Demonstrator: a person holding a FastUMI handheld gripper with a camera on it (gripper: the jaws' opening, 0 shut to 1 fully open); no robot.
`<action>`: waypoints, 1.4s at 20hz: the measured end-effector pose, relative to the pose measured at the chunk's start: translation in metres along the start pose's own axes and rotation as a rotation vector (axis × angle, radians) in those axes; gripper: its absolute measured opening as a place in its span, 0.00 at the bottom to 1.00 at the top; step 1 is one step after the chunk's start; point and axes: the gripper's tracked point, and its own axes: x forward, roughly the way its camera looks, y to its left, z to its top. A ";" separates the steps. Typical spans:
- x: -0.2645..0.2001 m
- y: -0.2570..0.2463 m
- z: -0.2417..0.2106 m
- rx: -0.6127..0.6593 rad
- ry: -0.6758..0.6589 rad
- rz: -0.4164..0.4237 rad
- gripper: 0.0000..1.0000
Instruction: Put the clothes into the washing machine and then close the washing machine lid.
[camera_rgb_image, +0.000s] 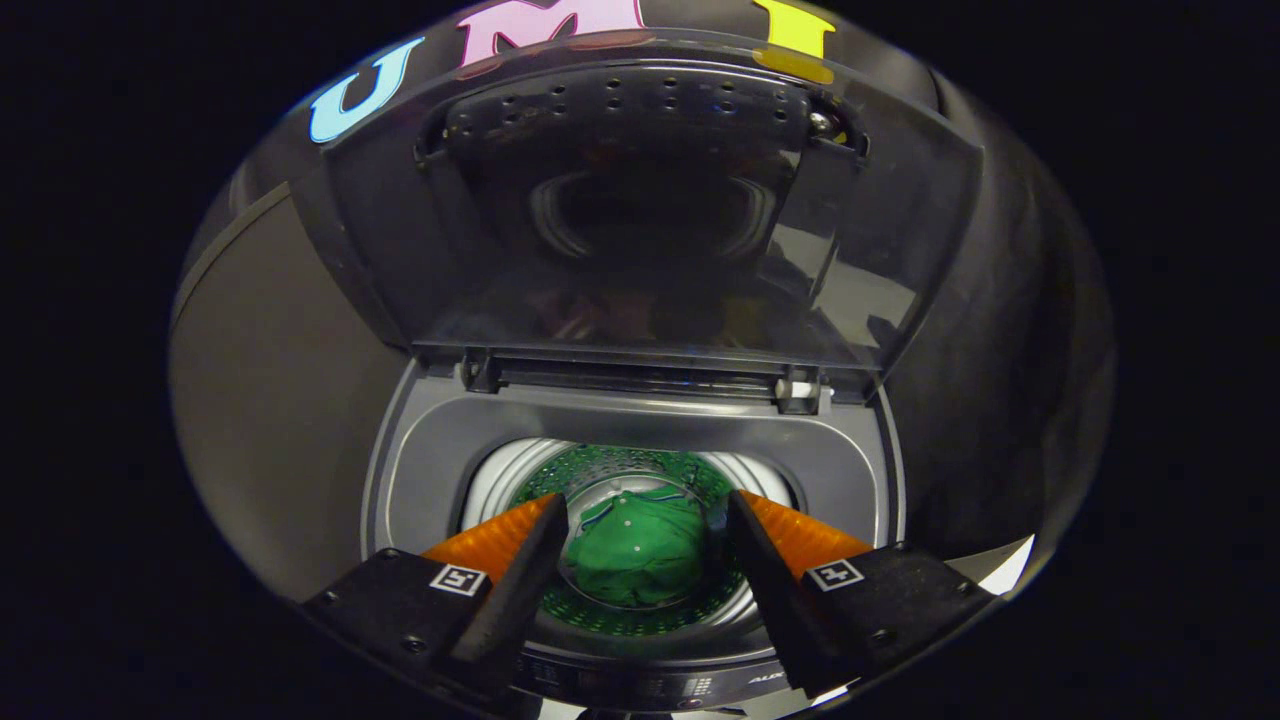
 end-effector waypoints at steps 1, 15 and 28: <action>-0.001 0.002 0.001 0.003 -0.003 -0.001 1.00; -0.120 0.022 0.190 0.093 -0.452 0.053 1.00; -0.071 0.010 0.238 0.038 -0.485 0.013 1.00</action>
